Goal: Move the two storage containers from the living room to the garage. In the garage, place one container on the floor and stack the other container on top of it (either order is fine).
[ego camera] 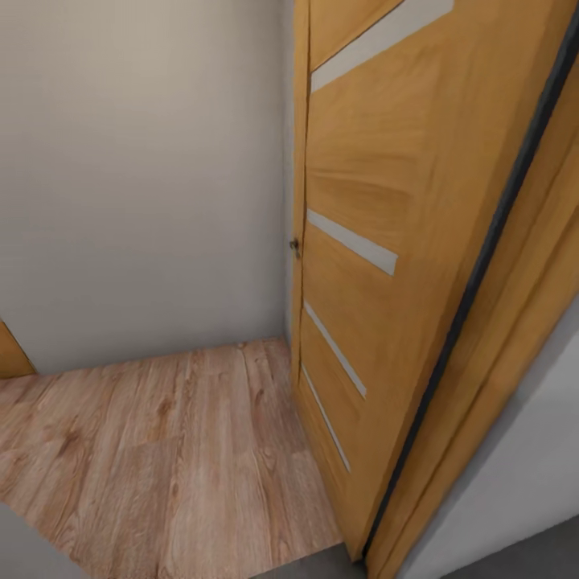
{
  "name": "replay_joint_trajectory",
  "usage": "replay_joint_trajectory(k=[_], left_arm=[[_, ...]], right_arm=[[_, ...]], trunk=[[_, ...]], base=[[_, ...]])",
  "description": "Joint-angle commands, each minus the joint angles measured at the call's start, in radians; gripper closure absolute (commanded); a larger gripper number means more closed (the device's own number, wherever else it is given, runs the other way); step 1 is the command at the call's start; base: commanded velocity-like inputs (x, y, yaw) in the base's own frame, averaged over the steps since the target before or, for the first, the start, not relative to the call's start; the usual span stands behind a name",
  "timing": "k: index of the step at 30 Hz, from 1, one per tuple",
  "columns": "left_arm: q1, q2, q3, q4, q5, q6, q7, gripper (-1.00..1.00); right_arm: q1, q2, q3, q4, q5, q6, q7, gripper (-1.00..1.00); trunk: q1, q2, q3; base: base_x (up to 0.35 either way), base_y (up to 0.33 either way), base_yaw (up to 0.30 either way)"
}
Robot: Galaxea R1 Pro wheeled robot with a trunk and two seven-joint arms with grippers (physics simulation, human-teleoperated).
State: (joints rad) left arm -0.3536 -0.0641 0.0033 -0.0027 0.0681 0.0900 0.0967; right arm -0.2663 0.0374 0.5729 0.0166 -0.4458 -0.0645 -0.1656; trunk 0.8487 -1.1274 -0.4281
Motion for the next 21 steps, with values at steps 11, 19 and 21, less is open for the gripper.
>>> replay_joint_trajectory(k=[11,19,21], left_arm=[[0.038,-0.001,0.000,0.000,0.007,0.001,0.003,-1.00],[0.070,-0.002,0.000,0.000,0.007,-0.007,0.000,-1.00],[0.072,-0.003,0.000,0.000,0.007,-0.007,0.000,-1.00]], right_arm=[[-0.001,0.010,0.008,0.003,0.015,-0.005,0.001,-1.00],[0.067,0.025,0.009,0.003,0.049,-0.047,0.001,-1.00],[0.072,0.028,0.008,0.003,0.058,-0.058,0.001,-1.00]], trunk=[[0.000,-0.001,-0.001],[0.000,-0.001,-0.001],[0.000,-0.001,-0.001]], base=[[0.000,0.000,0.049],[0.000,0.000,0.000],[0.000,0.000,0.000]])
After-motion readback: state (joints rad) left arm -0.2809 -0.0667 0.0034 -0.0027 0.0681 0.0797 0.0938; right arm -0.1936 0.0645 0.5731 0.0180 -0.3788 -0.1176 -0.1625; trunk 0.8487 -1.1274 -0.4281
